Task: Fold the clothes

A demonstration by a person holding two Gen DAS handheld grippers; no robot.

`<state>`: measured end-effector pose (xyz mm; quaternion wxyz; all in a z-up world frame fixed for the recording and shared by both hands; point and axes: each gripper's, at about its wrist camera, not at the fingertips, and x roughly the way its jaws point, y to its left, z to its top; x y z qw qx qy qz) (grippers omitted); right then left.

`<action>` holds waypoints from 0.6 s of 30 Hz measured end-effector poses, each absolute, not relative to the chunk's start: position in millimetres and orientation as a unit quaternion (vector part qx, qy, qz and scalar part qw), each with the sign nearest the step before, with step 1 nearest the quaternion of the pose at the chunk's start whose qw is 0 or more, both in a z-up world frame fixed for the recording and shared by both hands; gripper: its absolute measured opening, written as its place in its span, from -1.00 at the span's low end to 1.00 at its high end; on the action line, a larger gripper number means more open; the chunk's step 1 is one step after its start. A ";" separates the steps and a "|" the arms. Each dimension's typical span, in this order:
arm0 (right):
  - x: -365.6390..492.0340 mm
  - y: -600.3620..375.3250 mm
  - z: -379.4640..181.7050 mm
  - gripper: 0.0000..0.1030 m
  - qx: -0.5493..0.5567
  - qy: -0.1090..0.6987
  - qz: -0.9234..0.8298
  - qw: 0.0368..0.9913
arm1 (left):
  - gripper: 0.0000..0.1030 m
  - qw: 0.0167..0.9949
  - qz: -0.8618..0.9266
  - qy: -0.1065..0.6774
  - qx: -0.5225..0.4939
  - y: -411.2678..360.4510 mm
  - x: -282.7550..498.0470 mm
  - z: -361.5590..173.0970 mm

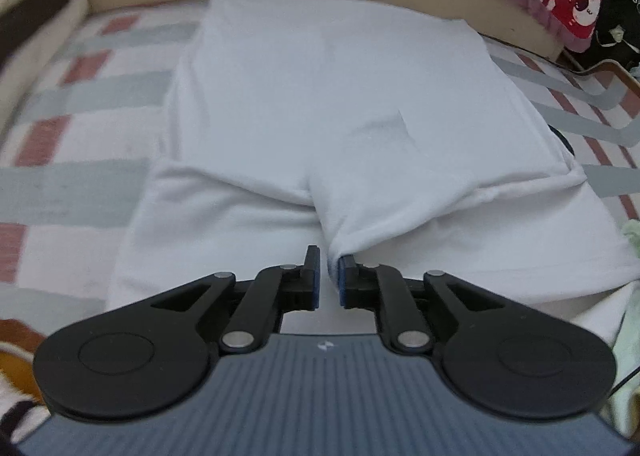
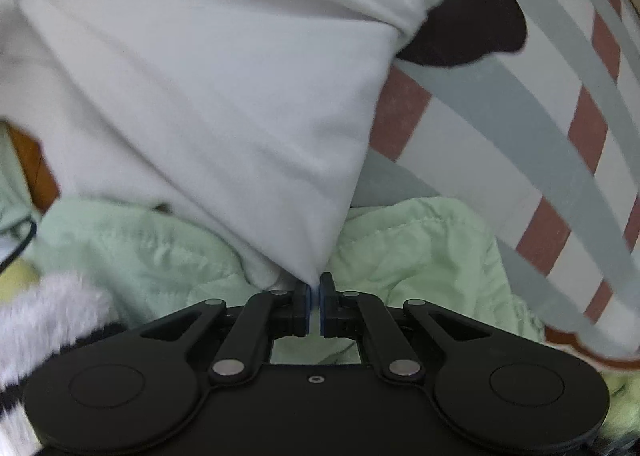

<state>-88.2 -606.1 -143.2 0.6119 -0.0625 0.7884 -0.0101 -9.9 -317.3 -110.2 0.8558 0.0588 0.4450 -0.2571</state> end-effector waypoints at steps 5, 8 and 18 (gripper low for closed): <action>-108.8 -608.1 -112.3 -0.61 -0.128 0.778 -0.018 0.615 | -0.47 0.871 -0.233 0.424 0.089 -306.3 -27.9 -97.6; -115.6 -624.1 -80.9 -0.49 -0.068 0.720 -0.051 0.689 | -0.47 0.857 -0.251 0.444 0.074 -302.7 -26.1 -99.3; -52.7 -666.3 -91.9 0.00 0.165 0.563 -0.126 0.800 | -0.38 0.887 -0.217 0.400 0.077 -292.7 -32.7 -89.8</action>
